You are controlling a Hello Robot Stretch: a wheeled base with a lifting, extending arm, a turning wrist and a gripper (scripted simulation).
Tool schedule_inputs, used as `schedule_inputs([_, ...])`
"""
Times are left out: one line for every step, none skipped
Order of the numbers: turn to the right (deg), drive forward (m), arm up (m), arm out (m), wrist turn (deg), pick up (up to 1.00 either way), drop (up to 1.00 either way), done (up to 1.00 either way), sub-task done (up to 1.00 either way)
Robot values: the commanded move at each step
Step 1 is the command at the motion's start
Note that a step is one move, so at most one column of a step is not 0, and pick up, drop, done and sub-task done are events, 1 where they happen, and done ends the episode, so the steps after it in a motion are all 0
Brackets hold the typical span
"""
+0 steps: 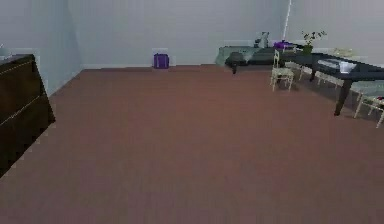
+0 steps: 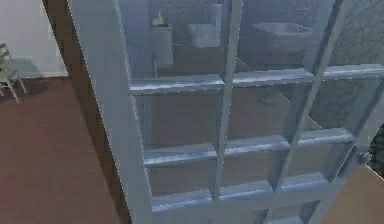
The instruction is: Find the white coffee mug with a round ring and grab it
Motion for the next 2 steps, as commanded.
schedule_inputs([0.0,0.10,0.00,0.00,0.0,0.00,0.00,0.00,0.00])
schedule_inputs([-42.0,0.00,0.00,0.00,0.0,0.00,0.00,0.00,0.00])
